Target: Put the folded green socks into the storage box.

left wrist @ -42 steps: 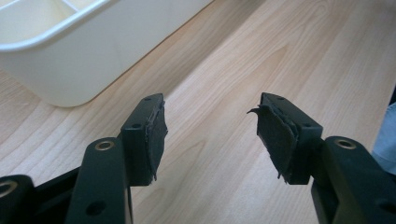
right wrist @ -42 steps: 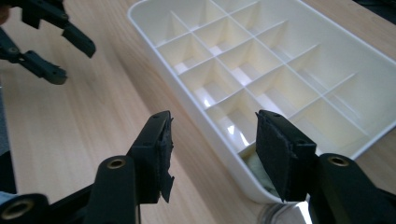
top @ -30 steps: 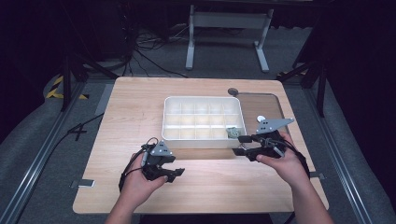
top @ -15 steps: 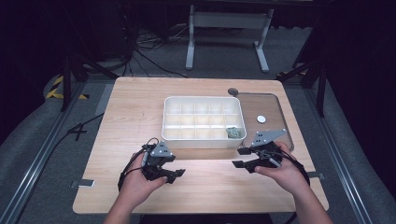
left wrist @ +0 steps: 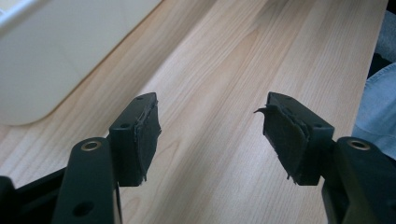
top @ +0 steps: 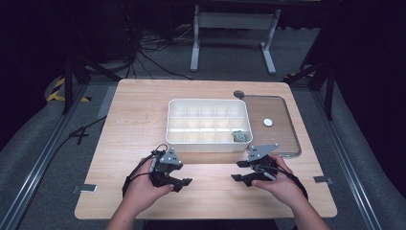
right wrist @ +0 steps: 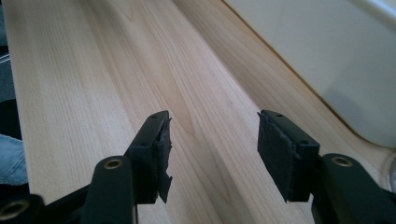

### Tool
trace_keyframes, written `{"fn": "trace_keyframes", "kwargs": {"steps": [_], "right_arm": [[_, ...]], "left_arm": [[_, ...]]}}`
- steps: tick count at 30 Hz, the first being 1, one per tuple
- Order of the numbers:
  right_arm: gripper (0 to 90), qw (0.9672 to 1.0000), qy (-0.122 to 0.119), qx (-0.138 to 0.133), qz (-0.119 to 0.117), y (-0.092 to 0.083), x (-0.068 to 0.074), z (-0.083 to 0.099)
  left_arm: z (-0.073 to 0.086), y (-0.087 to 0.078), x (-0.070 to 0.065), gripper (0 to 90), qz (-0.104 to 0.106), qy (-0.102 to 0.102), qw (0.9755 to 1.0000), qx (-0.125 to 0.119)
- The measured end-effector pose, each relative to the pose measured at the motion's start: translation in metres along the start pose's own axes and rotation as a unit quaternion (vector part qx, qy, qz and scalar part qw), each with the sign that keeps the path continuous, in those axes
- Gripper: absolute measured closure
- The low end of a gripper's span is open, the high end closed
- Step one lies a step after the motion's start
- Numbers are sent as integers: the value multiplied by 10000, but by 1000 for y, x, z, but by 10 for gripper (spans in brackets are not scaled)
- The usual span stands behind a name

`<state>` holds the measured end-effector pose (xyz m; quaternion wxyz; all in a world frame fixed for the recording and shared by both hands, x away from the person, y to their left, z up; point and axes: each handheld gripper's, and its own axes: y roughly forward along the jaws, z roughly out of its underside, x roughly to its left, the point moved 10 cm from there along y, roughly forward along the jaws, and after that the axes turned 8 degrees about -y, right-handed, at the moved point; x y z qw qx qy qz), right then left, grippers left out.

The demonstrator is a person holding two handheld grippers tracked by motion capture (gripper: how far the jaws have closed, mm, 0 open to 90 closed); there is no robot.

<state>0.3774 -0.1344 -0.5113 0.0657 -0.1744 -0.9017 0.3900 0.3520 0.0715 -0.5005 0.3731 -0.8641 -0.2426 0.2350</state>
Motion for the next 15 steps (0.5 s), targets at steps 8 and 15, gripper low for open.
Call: {"fn": "trace_keyframes", "kwargs": {"steps": [8,15], "right_arm": [[449,9999,-5,98,-89,14,6,11],[448,9996,-75,148,-232,22,20,15]], "left_arm": [[6,10,-1,353,40,145,9995,269],[14,17,-3,336,127,252,9980,560]]}}
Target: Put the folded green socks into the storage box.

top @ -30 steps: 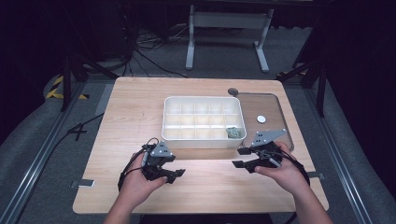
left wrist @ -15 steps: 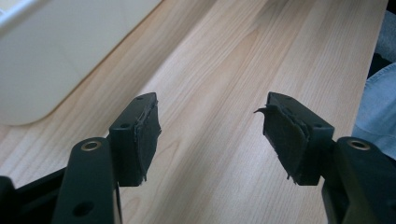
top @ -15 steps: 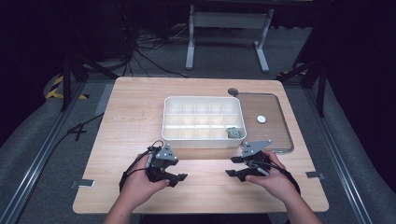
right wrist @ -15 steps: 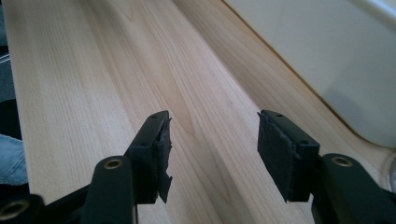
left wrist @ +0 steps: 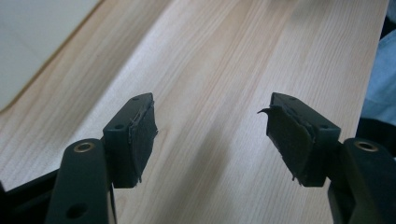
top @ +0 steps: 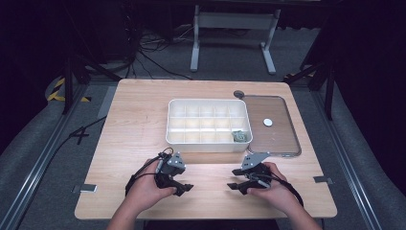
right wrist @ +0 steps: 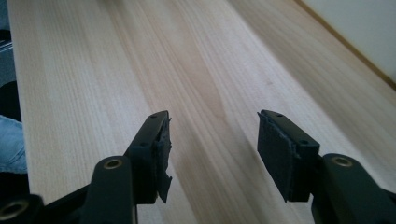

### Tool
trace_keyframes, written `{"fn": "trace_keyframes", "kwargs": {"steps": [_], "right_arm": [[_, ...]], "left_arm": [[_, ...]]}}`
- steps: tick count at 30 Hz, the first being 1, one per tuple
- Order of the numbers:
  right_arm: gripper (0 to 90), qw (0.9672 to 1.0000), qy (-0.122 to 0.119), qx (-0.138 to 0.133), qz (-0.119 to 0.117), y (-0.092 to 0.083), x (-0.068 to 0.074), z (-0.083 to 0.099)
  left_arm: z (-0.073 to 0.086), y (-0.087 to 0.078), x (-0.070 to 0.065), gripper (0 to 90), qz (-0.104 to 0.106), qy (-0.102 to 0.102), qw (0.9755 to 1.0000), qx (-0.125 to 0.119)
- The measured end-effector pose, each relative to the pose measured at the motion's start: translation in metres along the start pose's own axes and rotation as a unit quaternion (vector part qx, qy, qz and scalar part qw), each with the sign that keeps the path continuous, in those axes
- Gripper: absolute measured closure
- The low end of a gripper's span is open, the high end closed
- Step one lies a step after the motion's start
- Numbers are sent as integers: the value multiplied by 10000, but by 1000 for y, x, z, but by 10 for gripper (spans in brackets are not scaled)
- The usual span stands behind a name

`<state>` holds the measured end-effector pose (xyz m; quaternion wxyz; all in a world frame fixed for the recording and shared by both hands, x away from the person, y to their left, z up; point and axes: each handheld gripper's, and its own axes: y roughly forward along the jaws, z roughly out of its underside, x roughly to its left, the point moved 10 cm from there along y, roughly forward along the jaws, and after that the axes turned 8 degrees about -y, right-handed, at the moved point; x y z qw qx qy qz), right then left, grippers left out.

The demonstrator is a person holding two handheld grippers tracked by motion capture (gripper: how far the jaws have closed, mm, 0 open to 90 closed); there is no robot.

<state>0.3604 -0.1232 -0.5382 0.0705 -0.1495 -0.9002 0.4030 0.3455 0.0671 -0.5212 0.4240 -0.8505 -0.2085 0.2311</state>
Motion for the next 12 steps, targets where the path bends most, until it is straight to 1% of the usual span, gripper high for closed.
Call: {"fn": "trace_keyframes", "kwargs": {"steps": [1,2,3,5,8,10,11,12], "right_arm": [[447,10000,-26,-12,-31,1,2,1],[447,10000,-54,31,-35,2,4,2],[447,9999,-88,54,-26,2,4,3],[447,9999,-96,37,-17,3,5,3],[443,10000,-54,28,-6,4,4,5],[433,10000,-40,-20,-2,4,3,5],[433,10000,-20,-22,5,4,2,5],[433,10000,-30,-23,29,4,1,5]], "left_arm": [[2,1,0,334,21,-5,10000,69],[2,2,0,332,43,26,9999,87],[3,3,0,331,47,1,9999,135],[4,4,0,328,19,21,9999,144],[8,7,1,324,12,24,9997,262],[10,8,2,318,6,29,9996,287],[11,8,2,308,-2,64,9994,338],[12,9,3,297,-12,98,9994,329]]}}
